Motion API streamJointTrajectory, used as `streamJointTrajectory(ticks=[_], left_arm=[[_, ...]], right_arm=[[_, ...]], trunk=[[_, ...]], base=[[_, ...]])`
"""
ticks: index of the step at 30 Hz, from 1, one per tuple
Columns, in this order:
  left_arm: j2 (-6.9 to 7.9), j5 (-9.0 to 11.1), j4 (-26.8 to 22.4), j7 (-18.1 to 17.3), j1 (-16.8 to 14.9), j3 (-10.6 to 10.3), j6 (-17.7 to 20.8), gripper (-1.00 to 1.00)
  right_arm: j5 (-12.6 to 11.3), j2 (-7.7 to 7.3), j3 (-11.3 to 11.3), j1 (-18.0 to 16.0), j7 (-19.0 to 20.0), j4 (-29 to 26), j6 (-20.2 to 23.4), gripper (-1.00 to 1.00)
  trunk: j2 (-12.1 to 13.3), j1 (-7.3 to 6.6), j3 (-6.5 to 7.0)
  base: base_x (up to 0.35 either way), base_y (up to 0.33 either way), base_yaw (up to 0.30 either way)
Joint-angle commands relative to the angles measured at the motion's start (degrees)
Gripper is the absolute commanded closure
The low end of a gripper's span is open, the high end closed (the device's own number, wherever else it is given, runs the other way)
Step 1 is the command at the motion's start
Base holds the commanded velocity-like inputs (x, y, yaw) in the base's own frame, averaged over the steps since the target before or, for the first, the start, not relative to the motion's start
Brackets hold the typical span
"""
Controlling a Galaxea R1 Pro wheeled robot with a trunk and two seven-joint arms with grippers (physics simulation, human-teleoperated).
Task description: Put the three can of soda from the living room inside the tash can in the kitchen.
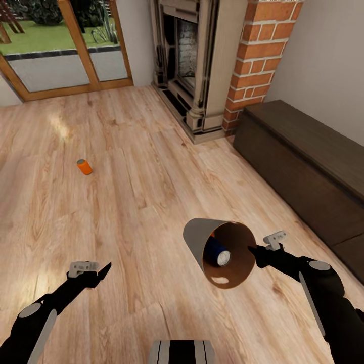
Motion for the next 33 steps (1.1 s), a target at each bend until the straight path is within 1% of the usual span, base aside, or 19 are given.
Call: streamJointTrajectory(ticks=[1, 3, 6, 8, 19, 24, 33], left_arm=[[0.00, 0.0, 0.0, 0.0, 0.0, 0.0, 0.0, -1.00], [0.00, 0.0, 0.1, 0.0, 0.0, 0.0, 0.0, -1.00], [0.00, 0.0, 0.1, 0.0, 0.0, 0.0, -0.1, -1.00], [0.00, -0.1, 0.1, 0.0, 0.0, 0.0, -0.1, -1.00], [0.00, 0.0, 0.1, 0.0, 0.0, 0.0, -0.1, -1.00], [0.00, 0.0, 0.2, 0.0, 0.0, 0.0, -0.1, -1.00], [-0.01, 0.0, 0.3, 0.0, 0.0, 0.0, -0.1, -1.00]], right_arm=[[-1.2, 0.02, 0.0, 0.0, 0.2, -0.1, 0.3, 1.00], [-1.2, 0.36, 0.0, 0.0, 0.2, -0.1, 0.3, 1.00], [-0.9, 1.56, -0.1, 0.0, 0.2, -0.1, 0.3, 1.00], [-0.8, 2.09, -0.2, 0.0, 0.1, -0.1, 0.3, 1.00], [-0.7, 2.44, -0.2, 0.0, 0.0, 0.0, 0.3, 1.00], [-0.8, 2.50, -0.2, 0.0, -1.3, 0.0, 0.3, 1.00], [-1.0, 2.54, -0.2, 0.0, -1.6, 0.0, 0.3, 1.00]], trunk=[[0.0, 0.00, 0.07], [0.0, 0.00, 0.19], [0.0, 0.00, 0.37], [0.0, 0.00, 0.49], [0.0, 0.00, 1.15], [0.0, 0.00, 1.45], [0.0, 0.00, 1.98]], base=[[0.323, 0.003, 0.195], [0.323, 0.002, 0.196], [0.323, 0.001, 0.197], [0.323, 0.000, 0.197], [0.323, 0.000, 0.198], [0.323, 0.000, 0.198], [0.323, 0.000, 0.198]])
